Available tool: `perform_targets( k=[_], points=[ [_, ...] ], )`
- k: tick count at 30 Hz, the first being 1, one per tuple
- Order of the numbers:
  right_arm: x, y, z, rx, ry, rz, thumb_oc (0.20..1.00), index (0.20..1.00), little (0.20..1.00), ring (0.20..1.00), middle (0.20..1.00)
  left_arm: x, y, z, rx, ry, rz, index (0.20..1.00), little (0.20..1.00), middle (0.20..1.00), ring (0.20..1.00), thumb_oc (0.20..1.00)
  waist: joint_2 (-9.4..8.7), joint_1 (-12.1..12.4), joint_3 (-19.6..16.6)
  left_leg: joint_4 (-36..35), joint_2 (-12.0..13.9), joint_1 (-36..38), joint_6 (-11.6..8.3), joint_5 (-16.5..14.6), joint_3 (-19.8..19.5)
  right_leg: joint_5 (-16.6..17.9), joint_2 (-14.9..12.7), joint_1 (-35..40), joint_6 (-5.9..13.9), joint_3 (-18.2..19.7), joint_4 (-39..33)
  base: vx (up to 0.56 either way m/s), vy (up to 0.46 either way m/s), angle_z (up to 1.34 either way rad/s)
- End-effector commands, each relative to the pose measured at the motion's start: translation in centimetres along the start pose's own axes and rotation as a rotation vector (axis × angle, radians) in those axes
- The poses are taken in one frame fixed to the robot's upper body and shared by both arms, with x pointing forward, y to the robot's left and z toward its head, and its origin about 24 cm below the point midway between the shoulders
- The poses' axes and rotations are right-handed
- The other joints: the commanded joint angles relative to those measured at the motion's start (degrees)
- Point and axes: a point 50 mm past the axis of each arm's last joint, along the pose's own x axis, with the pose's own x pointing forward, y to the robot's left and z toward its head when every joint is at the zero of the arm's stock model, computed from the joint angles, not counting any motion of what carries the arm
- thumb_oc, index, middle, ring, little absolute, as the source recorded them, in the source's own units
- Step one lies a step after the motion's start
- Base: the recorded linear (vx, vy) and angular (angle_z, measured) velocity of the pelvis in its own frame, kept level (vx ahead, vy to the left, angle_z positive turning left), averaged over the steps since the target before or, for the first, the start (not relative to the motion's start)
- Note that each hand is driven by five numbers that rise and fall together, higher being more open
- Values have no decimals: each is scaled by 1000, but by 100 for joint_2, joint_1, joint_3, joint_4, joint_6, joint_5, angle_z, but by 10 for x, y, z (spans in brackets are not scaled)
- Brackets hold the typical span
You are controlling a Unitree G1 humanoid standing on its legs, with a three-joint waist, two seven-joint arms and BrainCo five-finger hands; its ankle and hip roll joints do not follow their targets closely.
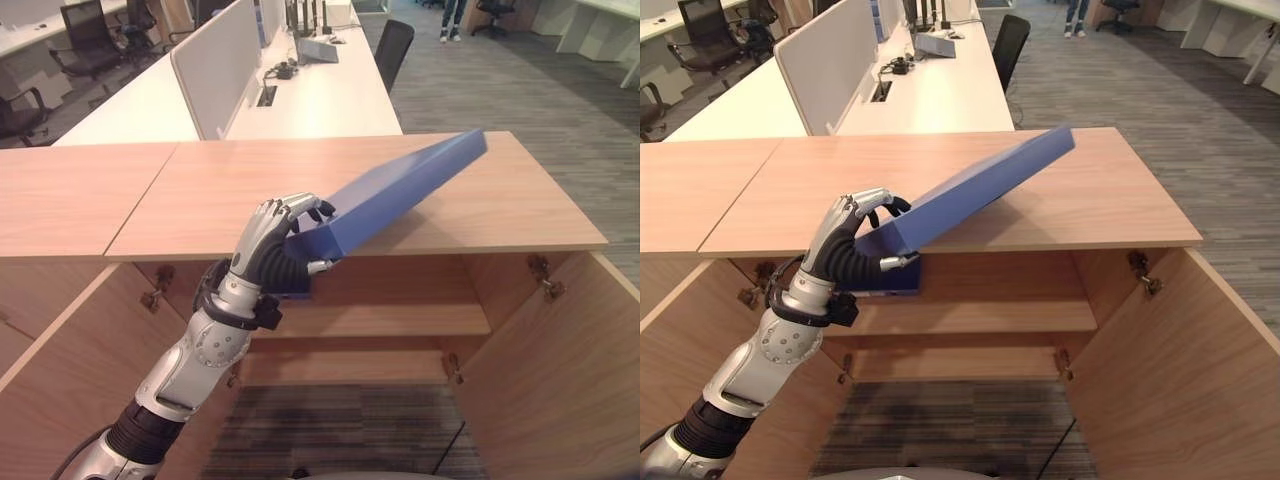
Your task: Put the empty folder in the office cabinet
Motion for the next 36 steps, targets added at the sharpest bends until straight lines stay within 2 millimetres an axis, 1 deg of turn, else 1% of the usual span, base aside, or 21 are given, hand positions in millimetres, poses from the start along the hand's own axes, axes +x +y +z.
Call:
perform_targets(
  k=[1,3,12,21,23,25,27,30,32,36],
  points=[
    [1,18,16,3,-29,45,1000,1000,1000,1000,1000,-22,-11,-12,-132,142,-70,200,200,200,200,200,-308,-103,-20,65,-134,238,34,-736,-188,-120,-76,-46,322,-28,40,0,0,0],
    [0,20,15,6,-26,51,1000,1000,1000,1000,1000,-21,-7,-11,-147,138,-46,200,200,200,200,200,-310,-93,-16,65,-135,240,32,-735,-196,-118,-77,-46,323,-36,40,-2,-1,2],
    [0,21,17,7,-29,60,1000,1000,1000,1000,1000,-22,-5,-13,-177,160,-40,200,200,200,200,200,-310,-79,-11,65,-138,248,37,-735,-212,-118,-79,-35,322,-32,40,1,1,1],
    [0,24,18,3,-31,73,1000,1000,1000,1000,1000,-20,3,-7,-220,136,-23,200,200,200,200,200,-314,-63,-15,65,-137,232,40,-729,-238,-116,-82,-44,326,-42,40,0,0,0],
    [0,23,17,-2,-29,73,1000,1000,1000,1000,1000,-17,5,-2,-272,112,-17,200,200,200,200,200,-310,-68,-15,65,-139,232,41,-730,-243,-117,-83,-42,328,-51,40,0,0,0],
    [0,22,16,-10,-25,72,1000,1000,1000,1000,1000,-14,8,5,-395,88,-15,200,200,200,200,200,-297,-76,-14,65,-143,227,42,-723,-242,-113,-88,-41,331,-57,40,0,0,0],
    [0,20,14,-15,-17,73,1000,1000,1000,1000,1000,-11,15,11,-488,62,6,200,200,200,200,200,-280,-71,-12,65,-145,227,43,-718,-239,-111,-90,-38,333,-60,40,0,0,0],
    [0,22,11,-24,-2,85,1000,1000,1000,1000,1000,-7,28,17,-565,21,60,200,200,200,200,200,-268,-61,-30,65,-147,232,39,-725,-244,-112,-97,-35,337,-56,40,0,0,0],
    [0,24,10,-31,3,97,1000,1000,1000,1000,1000,-5,33,18,-608,8,87,200,200,200,200,200,-266,-50,-34,65,-150,234,38,-726,-250,-116,-101,-30,338,-64,40,0,0,0],
    [0,26,12,-36,2,113,1000,1000,1000,1000,1000,-3,35,21,-680,-12,111,200,200,200,200,200,-266,-33,-30,65,-151,247,37,-729,-265,-124,-105,-10,332,-77,40,0,0,0]
  ],
)
